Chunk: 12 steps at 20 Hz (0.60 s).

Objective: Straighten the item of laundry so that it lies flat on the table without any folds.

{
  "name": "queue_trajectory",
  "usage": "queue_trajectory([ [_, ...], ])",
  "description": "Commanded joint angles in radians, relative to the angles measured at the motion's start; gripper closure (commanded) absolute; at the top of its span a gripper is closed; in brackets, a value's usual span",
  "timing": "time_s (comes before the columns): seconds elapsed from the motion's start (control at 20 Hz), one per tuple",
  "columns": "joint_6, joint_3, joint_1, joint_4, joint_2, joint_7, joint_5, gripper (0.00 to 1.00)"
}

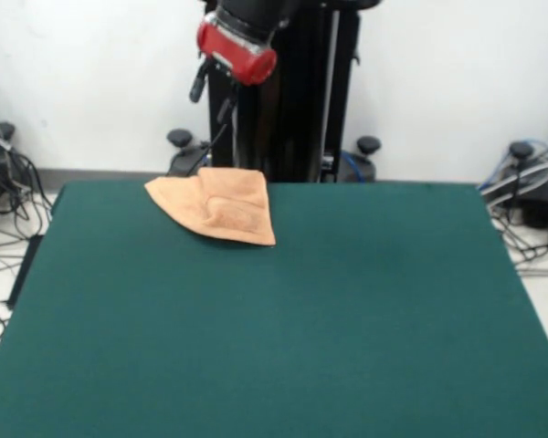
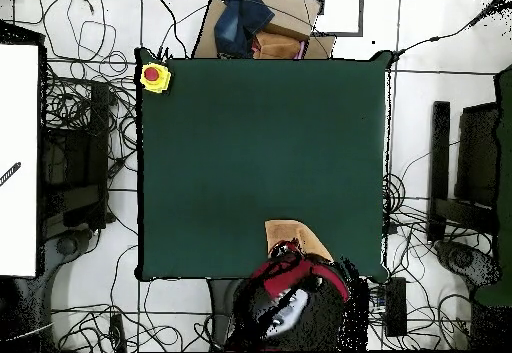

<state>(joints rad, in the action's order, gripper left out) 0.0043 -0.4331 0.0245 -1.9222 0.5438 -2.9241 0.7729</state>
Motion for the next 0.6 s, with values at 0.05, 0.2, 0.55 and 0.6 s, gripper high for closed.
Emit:
queue_trajectory([
  [0.05, -0.046, -0.112, 0.130, 0.249, -0.207, 0.054, 0.099, 0.00],
  [0.2, -0.114, -0.180, 0.156, 0.303, -0.283, 0.027, 0.080, 0.00],
  [0.55, -0.179, -0.107, 0.081, 0.330, -0.278, 0.090, 0.114, 0.00],
  [0.6, -0.188, -0.103, 0.083, 0.329, -0.278, 0.089, 0.115, 0.00],
])
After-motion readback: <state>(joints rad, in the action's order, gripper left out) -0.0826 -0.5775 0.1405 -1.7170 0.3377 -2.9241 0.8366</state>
